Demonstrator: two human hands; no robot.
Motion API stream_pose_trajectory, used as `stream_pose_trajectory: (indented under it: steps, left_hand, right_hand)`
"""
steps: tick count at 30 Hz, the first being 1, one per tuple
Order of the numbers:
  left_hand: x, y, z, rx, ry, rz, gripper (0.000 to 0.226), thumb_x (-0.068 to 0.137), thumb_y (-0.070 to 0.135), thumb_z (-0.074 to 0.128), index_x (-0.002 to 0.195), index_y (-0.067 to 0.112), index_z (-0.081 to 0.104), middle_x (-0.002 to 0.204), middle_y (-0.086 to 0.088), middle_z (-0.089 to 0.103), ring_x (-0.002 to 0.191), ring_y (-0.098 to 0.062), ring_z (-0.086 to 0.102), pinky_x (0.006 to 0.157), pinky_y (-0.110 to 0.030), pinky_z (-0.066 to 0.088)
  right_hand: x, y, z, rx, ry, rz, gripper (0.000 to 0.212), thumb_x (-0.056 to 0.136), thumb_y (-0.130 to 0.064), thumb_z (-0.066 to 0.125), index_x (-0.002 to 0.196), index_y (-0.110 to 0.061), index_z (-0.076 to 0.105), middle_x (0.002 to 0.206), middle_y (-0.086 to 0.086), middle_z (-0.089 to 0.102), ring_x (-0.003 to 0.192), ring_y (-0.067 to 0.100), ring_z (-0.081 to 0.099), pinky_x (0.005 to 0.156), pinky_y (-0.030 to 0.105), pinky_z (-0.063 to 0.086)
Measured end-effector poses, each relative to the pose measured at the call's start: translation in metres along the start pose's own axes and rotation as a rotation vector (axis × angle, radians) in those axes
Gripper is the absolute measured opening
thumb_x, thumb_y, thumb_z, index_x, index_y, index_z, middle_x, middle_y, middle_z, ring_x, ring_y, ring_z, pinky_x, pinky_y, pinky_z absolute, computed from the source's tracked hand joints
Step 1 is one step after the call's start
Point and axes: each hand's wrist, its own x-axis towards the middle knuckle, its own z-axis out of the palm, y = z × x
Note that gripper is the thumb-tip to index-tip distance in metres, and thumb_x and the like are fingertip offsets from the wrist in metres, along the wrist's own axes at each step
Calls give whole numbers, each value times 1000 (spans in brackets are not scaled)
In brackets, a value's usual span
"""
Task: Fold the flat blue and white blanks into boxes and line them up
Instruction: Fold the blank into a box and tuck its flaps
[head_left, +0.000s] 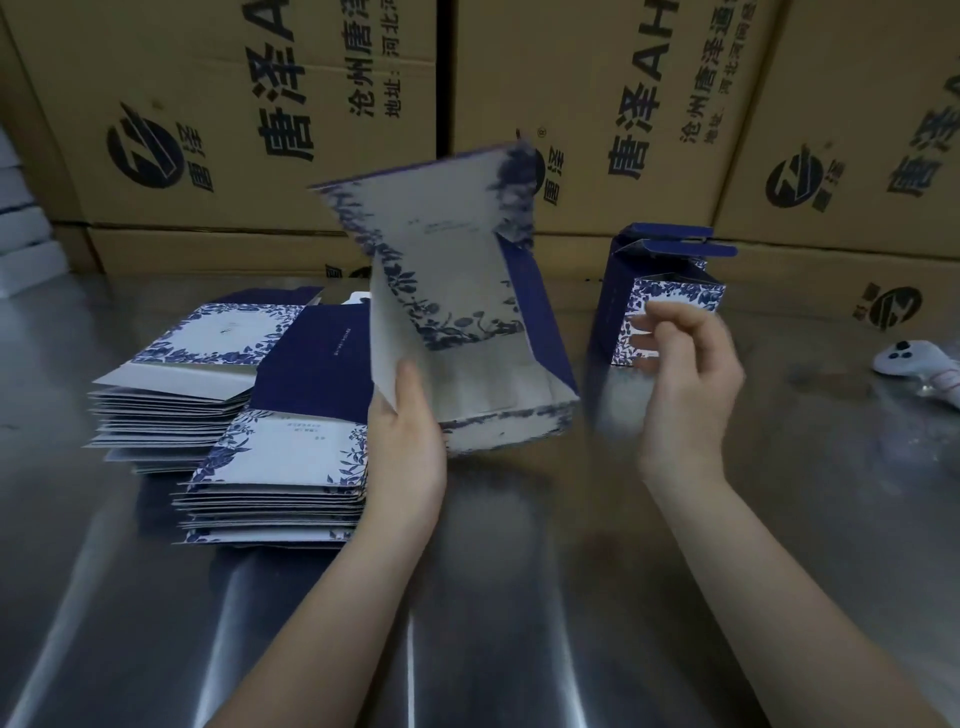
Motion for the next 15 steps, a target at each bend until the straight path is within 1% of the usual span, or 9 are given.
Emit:
stream_pose_trajectory:
  steps: [1,2,5,8,10,11,12,13,15]
  left_hand:
    - [-2,-2,-1,34,-7,57,29,101,47,42,128,38,49,121,26,59,126,-9,51,98,-16,40]
    - [-4,-2,-1,69,-26,102,29,103,46,40,128,39,50,122,28,60,126,-7,51,97,-14,39]
    - [-6,-4,1,167,-66,212,46,106,39,35,149,23,42,145,8,52,136,-9,44,115,-31,34]
    - [-3,-12,-2,255,-142,241,46,106,25,38,150,13,38,151,-7,47,140,-20,42,116,-39,32]
    - [-4,-21,-5,328,-240,168,48,102,7,46,149,1,36,151,-16,44,141,-29,41,115,-40,34]
    - [-4,-24,-6,331,-251,153,50,100,0,49,148,-2,36,150,-19,44,140,-31,41,113,-39,34]
    - [-5,-24,-5,309,-266,171,51,99,-1,50,148,-2,36,149,-20,45,139,-32,43,113,-40,35]
    - [-8,-19,-4,279,-262,222,50,101,4,49,150,4,35,148,-18,46,139,-31,44,113,-42,36]
    - [-12,-13,0,247,-225,314,52,104,27,43,154,19,31,151,-8,46,140,-20,43,115,-41,35]
  right_hand:
    - [-5,-6,0,-29,-16,-146,18,88,-9,46,90,-14,63,84,-9,63,84,11,62,72,26,48]
    - [-11,-12,1,-56,-58,-281,18,88,-8,45,89,-10,62,83,-5,62,80,15,61,69,30,48]
    - [-38,-30,9,-114,-252,-588,21,89,-7,42,88,-7,63,79,3,62,68,21,62,60,33,48]
    - [-68,-36,24,-176,-441,-746,25,88,-3,44,85,3,68,82,11,68,76,20,65,70,29,53]
    - [-81,-33,34,-256,-535,-748,24,87,0,46,92,5,68,89,12,68,85,22,65,76,32,54]
    - [-84,-31,37,-313,-565,-694,23,86,0,46,95,3,67,92,11,67,87,22,64,77,33,52]
    - [-84,-30,40,-386,-577,-618,24,86,-2,45,99,-1,65,95,8,66,89,21,62,77,34,51]
    - [-82,-28,41,-475,-576,-530,25,87,-5,45,104,-5,63,99,6,64,92,21,61,79,36,50]
    - [-76,-26,42,-669,-591,-338,32,87,-15,43,115,-14,57,114,2,61,104,21,57,85,40,49]
